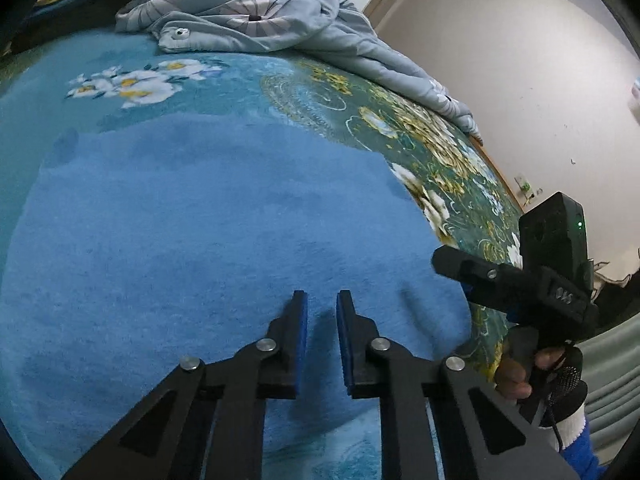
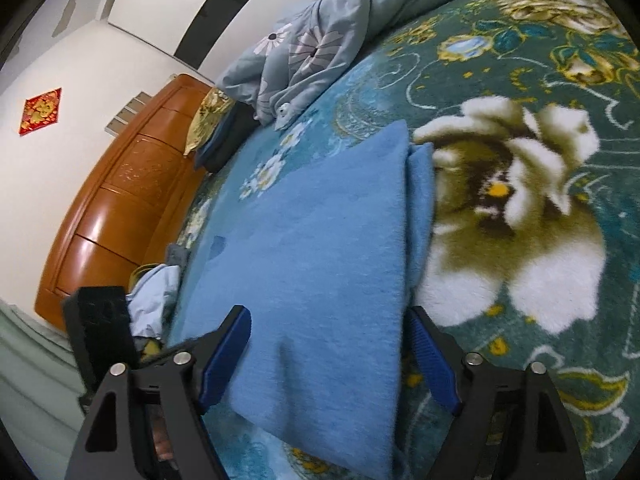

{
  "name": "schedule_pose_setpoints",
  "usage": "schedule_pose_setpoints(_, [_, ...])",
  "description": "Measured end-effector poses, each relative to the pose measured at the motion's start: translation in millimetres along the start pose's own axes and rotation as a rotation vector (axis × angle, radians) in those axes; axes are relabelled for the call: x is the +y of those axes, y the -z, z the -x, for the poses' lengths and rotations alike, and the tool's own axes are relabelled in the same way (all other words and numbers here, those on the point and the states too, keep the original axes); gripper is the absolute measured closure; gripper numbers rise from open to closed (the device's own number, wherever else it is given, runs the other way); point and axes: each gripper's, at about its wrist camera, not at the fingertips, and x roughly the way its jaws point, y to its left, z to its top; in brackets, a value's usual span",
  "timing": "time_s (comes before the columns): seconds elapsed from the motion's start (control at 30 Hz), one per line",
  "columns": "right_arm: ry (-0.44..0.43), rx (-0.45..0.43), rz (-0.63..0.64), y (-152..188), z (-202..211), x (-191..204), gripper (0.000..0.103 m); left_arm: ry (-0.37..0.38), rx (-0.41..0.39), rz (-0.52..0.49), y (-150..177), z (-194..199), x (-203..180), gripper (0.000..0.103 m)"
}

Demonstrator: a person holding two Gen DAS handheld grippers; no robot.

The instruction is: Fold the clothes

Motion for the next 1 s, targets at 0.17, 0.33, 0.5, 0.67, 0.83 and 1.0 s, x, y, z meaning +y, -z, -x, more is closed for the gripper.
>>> schedule_pose_setpoints(0.17, [-0.061, -0.024, -0.065, 1, 4, -12, 0.052, 0.006, -0.046, 0.033, -2, 12, 12, 0.09])
schedule_pose_setpoints(0.33, [-0.077, -0.031, -0.126, 3, 5, -24, 0.082, 0.014, -0.017, 0.084, 3, -5, 23, 0.091])
schedule_pose_setpoints(0.5, [-0.03, -0.032, -0.088, -4, 9, -5, 0.085, 0.01, -0.032, 0.115, 8, -11, 27, 0.094])
schedule_pose_setpoints(0.67, [0.036, -0.022, 0.026, -12, 16, 43, 0.086, -0.007, -0.015, 0.06, 5, -13, 23, 0.094])
schedule_pose_setpoints(0.83, [0.094, -0.008, 0.109, -18, 17, 89, 0.086, 0.025, -0.075, 0.076, 8, 20, 37, 0.094])
schedule_pose_setpoints(1.0, [0.137, 0.04, 0.19, -25, 3, 136, 0.086, 0.034, -0.112, 0.112, 23, 51, 65, 0.094])
